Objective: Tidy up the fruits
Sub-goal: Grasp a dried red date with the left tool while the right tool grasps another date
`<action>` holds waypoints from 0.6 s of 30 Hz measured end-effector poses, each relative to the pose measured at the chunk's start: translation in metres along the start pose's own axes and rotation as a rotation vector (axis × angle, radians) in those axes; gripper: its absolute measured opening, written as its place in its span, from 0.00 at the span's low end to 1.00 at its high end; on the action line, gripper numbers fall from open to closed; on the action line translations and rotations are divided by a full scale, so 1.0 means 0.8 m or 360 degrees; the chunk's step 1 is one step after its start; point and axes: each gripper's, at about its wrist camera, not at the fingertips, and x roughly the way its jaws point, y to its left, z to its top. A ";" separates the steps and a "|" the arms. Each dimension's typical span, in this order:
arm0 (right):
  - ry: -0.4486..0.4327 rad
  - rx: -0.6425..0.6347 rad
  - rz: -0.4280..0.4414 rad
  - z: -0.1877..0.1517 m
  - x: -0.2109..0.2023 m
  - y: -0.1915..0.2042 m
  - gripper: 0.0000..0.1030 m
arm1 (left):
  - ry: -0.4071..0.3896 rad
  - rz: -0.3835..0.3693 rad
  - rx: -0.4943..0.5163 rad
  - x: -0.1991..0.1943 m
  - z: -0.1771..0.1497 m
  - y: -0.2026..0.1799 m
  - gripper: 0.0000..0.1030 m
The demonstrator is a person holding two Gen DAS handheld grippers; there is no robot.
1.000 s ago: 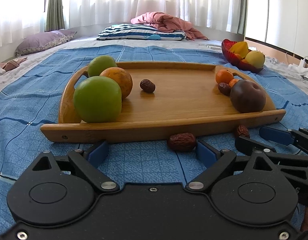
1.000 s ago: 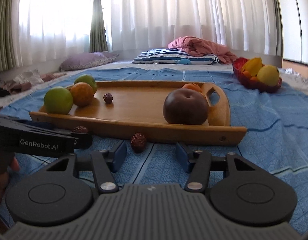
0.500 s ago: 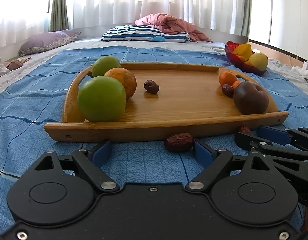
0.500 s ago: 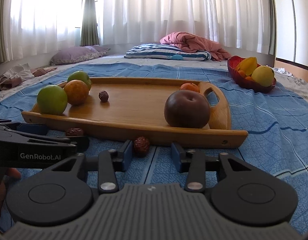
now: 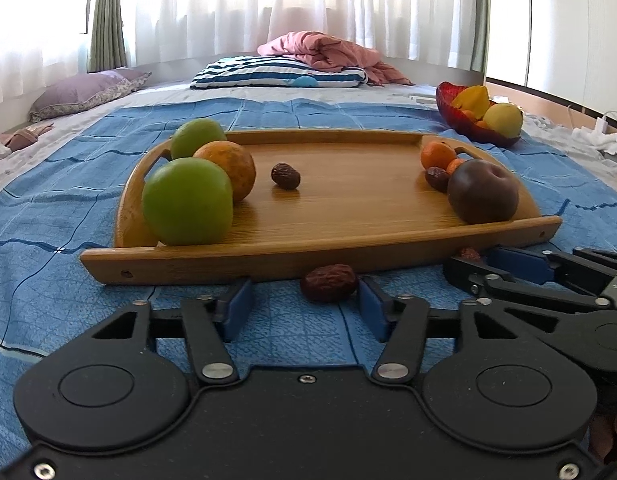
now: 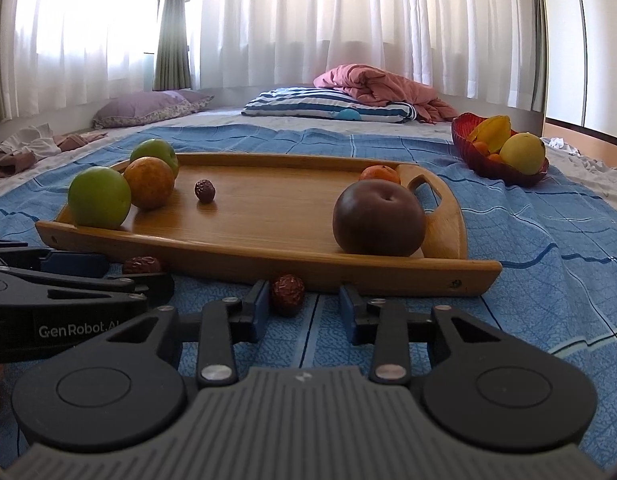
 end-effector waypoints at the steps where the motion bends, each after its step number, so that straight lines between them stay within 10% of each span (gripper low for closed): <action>1: 0.0000 -0.0002 0.0000 0.000 0.000 0.001 0.37 | -0.0002 -0.0002 -0.0001 -0.001 0.000 -0.001 0.48; 9: 0.0003 -0.0019 0.0009 0.000 -0.001 0.005 0.30 | -0.0005 -0.0009 0.0015 -0.004 0.001 -0.007 0.28; 18: 0.0010 -0.0026 0.0017 0.002 -0.003 0.006 0.24 | 0.0010 -0.0009 -0.0003 -0.004 0.003 -0.007 0.28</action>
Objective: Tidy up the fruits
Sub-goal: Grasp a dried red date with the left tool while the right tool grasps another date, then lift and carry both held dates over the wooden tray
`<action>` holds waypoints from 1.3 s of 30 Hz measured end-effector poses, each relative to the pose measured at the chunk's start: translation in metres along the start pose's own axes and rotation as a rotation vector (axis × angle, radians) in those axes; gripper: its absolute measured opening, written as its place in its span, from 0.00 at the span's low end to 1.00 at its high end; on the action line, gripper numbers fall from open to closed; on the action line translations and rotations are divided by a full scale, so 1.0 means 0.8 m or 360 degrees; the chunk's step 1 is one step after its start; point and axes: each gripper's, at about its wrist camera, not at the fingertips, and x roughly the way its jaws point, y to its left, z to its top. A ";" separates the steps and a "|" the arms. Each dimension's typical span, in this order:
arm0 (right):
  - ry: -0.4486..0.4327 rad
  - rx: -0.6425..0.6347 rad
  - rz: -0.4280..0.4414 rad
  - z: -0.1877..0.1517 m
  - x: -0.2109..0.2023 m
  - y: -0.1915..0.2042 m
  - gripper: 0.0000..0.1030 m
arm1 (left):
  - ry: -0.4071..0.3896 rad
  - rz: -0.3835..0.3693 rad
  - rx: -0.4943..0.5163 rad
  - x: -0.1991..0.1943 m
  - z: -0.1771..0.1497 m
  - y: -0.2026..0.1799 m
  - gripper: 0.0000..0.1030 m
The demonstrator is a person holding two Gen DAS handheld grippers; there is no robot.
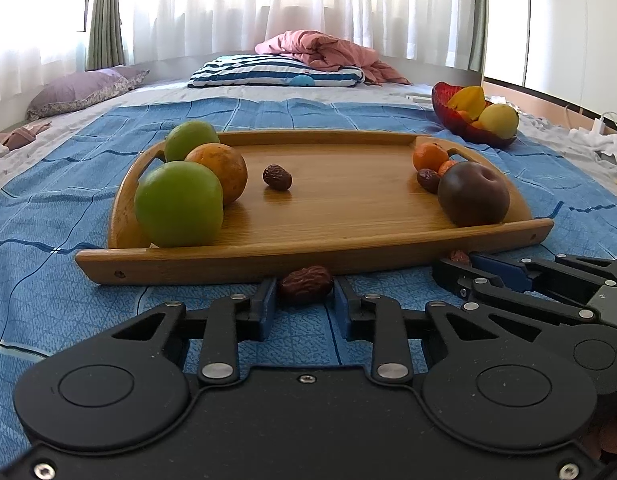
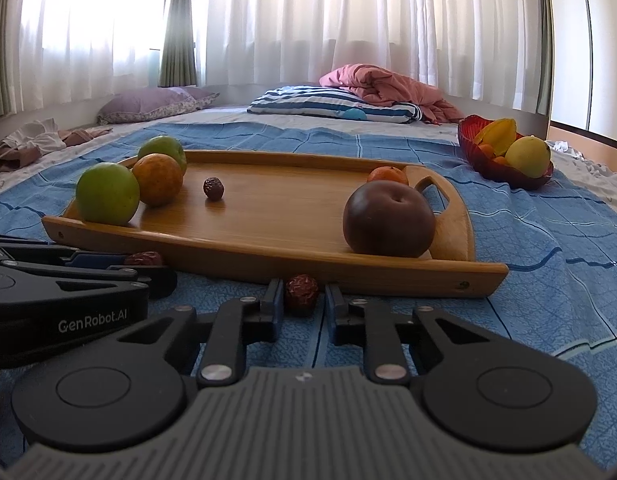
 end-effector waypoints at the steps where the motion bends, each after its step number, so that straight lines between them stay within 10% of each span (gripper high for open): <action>1: 0.0000 0.0000 0.0001 0.000 0.000 0.000 0.24 | 0.0002 0.0000 0.0000 0.000 0.000 0.000 0.28; 39: -0.0063 -0.0019 0.0016 0.011 -0.023 0.010 0.22 | -0.0021 0.0001 -0.0021 -0.030 0.011 0.006 0.28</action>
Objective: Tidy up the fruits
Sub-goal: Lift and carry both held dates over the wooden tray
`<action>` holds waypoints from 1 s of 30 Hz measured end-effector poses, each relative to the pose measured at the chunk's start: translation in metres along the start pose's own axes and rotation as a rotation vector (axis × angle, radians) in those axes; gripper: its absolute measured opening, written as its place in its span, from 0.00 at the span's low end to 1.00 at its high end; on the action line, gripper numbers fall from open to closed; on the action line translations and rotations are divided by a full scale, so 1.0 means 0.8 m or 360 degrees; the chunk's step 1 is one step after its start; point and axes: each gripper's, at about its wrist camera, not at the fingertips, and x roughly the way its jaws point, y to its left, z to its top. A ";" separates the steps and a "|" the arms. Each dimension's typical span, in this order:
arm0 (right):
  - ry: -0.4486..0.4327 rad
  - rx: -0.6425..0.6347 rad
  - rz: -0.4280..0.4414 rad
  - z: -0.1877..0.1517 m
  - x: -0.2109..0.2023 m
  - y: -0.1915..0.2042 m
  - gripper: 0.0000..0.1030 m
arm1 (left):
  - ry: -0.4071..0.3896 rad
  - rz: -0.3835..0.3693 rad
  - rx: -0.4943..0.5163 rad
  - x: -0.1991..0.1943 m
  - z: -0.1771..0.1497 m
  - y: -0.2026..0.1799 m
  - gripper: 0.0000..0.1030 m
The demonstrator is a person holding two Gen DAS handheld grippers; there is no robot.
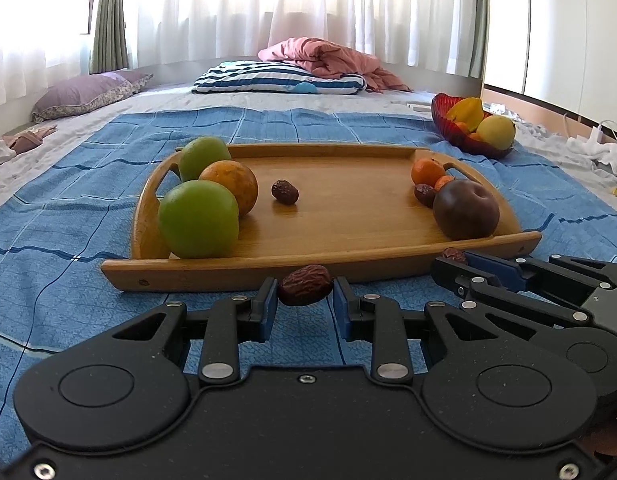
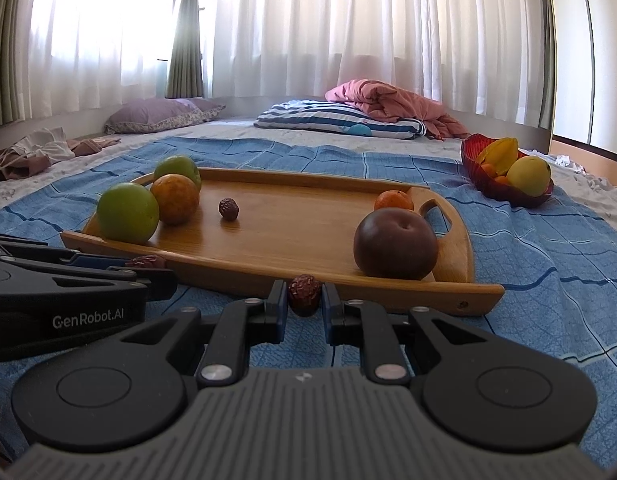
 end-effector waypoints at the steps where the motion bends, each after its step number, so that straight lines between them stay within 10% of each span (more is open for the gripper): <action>1: -0.0004 0.0000 0.0001 0.001 -0.001 0.000 0.22 | -0.0001 -0.0003 -0.0003 -0.001 0.001 0.000 0.27; 30: -0.0070 0.0003 0.0013 0.030 0.001 -0.001 0.22 | -0.0079 -0.0025 0.0005 -0.007 0.033 -0.002 0.28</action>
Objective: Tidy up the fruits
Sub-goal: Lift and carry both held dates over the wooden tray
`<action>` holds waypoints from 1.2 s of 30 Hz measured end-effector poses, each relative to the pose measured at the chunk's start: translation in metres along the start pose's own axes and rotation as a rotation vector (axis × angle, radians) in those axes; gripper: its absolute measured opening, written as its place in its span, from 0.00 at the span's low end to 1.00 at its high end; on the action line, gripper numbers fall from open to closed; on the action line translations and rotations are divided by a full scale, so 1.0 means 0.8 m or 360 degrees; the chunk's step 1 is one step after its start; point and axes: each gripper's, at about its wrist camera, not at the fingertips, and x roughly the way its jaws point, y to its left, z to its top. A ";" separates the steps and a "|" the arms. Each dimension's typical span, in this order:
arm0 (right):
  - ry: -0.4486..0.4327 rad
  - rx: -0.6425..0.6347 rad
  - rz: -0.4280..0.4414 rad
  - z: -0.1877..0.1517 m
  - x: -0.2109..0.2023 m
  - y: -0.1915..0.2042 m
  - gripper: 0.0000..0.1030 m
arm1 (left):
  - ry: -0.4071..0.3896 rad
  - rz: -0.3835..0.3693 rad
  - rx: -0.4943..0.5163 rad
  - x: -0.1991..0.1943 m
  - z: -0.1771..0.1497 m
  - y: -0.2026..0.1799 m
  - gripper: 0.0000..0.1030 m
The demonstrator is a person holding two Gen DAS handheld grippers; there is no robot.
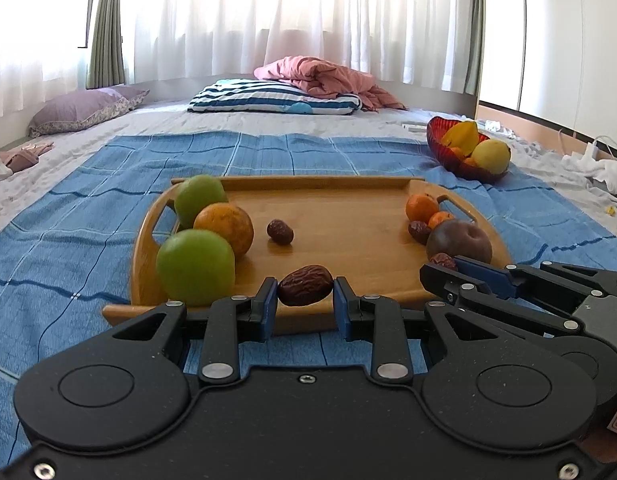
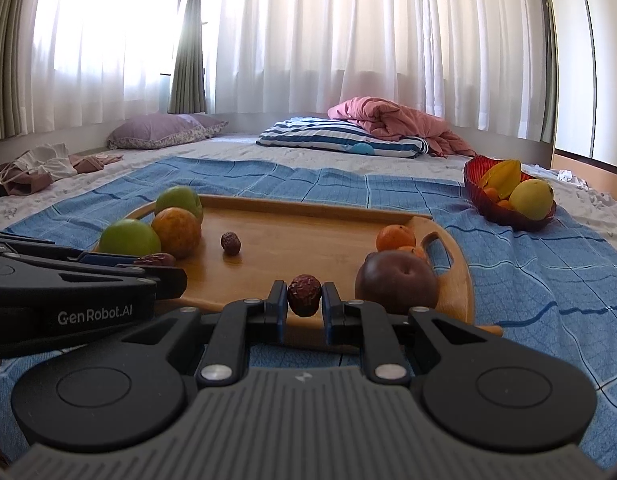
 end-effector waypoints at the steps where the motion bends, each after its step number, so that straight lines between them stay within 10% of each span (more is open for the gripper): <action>1: -0.0003 0.0006 0.0001 0.002 0.000 -0.001 0.22 | -0.0001 -0.0002 0.0002 0.001 0.003 0.000 0.28; 36: -0.0033 0.0018 0.0016 0.047 0.031 -0.013 0.22 | 0.0034 -0.0059 -0.0067 0.041 0.055 0.006 0.28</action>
